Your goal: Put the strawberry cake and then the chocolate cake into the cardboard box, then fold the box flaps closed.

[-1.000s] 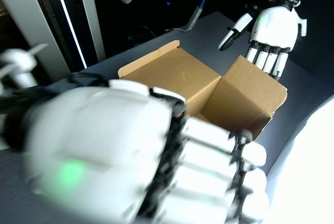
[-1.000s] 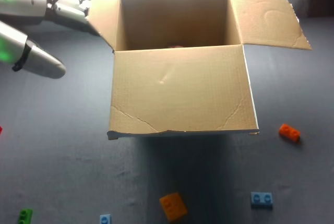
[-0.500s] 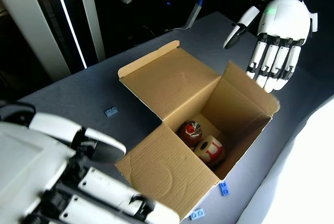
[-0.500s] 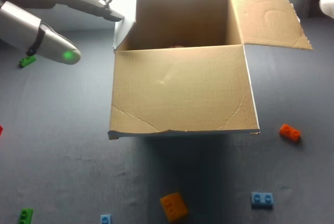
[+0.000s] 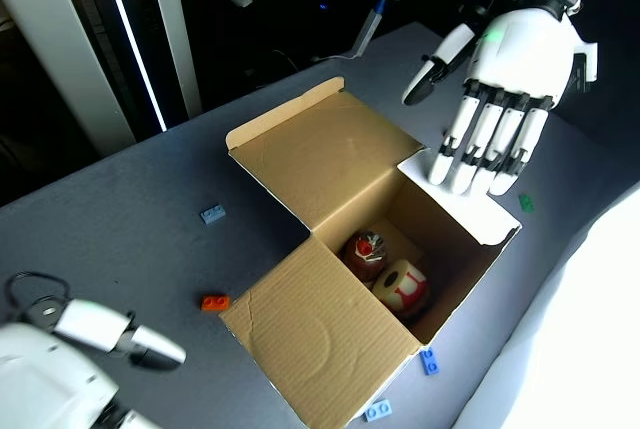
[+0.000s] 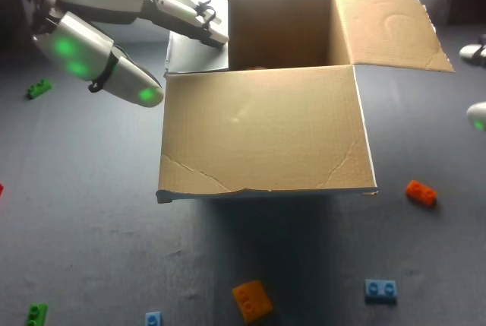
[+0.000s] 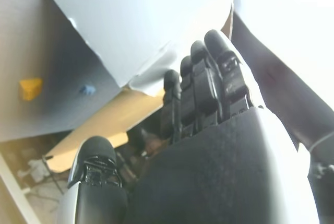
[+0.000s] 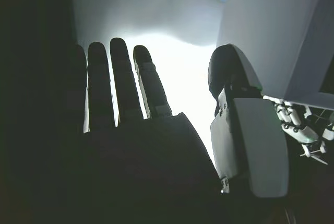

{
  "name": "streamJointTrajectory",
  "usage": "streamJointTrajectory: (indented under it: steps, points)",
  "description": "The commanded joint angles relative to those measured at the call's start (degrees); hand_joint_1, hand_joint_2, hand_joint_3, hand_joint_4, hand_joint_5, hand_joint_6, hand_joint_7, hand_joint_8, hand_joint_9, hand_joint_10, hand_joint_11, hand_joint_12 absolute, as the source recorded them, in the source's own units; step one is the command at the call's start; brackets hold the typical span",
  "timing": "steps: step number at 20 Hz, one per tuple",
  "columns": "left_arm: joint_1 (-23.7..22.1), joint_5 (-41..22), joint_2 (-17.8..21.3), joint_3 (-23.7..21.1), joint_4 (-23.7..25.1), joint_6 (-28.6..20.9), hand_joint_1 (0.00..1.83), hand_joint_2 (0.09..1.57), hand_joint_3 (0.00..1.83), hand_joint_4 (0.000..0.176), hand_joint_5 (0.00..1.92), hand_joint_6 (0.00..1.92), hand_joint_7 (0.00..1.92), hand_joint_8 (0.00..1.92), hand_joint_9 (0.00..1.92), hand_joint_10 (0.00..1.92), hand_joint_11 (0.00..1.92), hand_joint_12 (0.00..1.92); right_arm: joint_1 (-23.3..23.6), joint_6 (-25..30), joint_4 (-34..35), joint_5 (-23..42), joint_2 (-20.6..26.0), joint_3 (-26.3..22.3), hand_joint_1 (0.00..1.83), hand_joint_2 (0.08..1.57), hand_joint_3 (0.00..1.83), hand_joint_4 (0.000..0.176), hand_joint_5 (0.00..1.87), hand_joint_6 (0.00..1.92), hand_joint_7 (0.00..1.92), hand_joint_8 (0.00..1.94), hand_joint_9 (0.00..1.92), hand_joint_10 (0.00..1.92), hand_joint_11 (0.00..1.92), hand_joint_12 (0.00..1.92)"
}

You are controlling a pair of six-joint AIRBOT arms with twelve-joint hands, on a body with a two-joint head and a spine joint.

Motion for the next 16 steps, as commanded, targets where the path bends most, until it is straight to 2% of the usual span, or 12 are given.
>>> streamJointTrajectory:
  steps: [1,2,4,8,9,12,13,16]
  points:
    - [-0.95,0.90,0.04,0.49,-3.77,0.40,0.00,1.22,0.00,0.025,0.21,0.00,0.24,0.00,0.29,0.00,0.00,0.93,-0.52,1.40,-2.79,5.59,0.27,0.56,0.00,1.28,0.00,0.000,0.16,0.00,0.20,0.00,0.19,0.00,0.00,0.53]
    - [-0.78,0.89,-0.46,0.58,-3.31,0.71,0.00,1.22,0.00,0.026,0.22,0.00,0.24,0.00,0.29,0.00,0.00,0.94,-1.68,6.20,-9.79,5.75,-0.41,0.57,0.00,1.28,0.00,0.000,0.14,0.00,0.20,0.00,0.19,0.00,0.00,0.50]
    - [0.06,0.76,-0.95,0.68,-2.59,1.40,0.00,1.22,0.00,0.019,0.23,0.01,0.24,0.00,0.29,0.00,0.00,0.94,-2.89,10.85,-18.51,6.64,-1.52,0.56,0.00,1.27,0.00,0.000,0.17,0.01,0.24,0.01,0.21,0.01,0.00,0.59]
    - [1.76,0.49,-1.56,1.49,-1.85,1.49,0.00,1.22,0.00,0.024,0.22,0.00,0.24,0.00,0.27,0.00,0.00,0.93,-4.38,11.26,-23.43,8.32,-3.08,0.63,0.01,1.28,0.00,0.000,0.17,0.01,0.23,0.00,0.21,0.00,0.00,0.56]
    - [2.26,0.47,-1.64,1.59,-1.55,1.65,0.00,1.22,0.00,0.018,0.22,0.00,0.24,0.00,0.27,0.00,0.00,0.93,-4.57,11.52,-24.63,9.09,-3.38,0.62,0.01,1.27,0.00,0.000,0.17,0.00,0.23,0.00,0.21,0.00,0.00,0.56]
    - [3.32,0.36,-1.66,1.54,-0.84,1.90,0.00,1.21,0.00,0.019,0.24,0.01,0.25,0.01,0.30,0.01,0.00,0.96,-4.59,15.28,-30.36,11.48,-3.83,0.62,0.01,1.27,0.00,0.000,0.17,0.00,0.24,0.00,0.21,0.00,0.00,0.61]
    - [3.39,0.36,-1.66,1.55,-0.66,1.90,0.00,1.21,0.00,0.019,0.24,0.01,0.25,0.00,0.30,0.01,0.00,0.96,-4.64,15.26,-30.96,12.62,-3.94,0.62,0.00,1.27,0.00,0.000,0.18,0.01,0.25,0.00,0.22,0.01,0.00,0.63]
    - [3.64,0.37,-1.68,1.60,-0.47,2.46,0.01,1.21,0.00,0.021,0.25,0.01,0.25,0.00,0.29,0.00,0.00,0.95,-4.81,15.26,-31.02,18.26,-3.96,0.63,0.00,1.28,0.00,0.000,0.17,0.00,0.22,0.00,0.18,0.00,0.00,0.52]
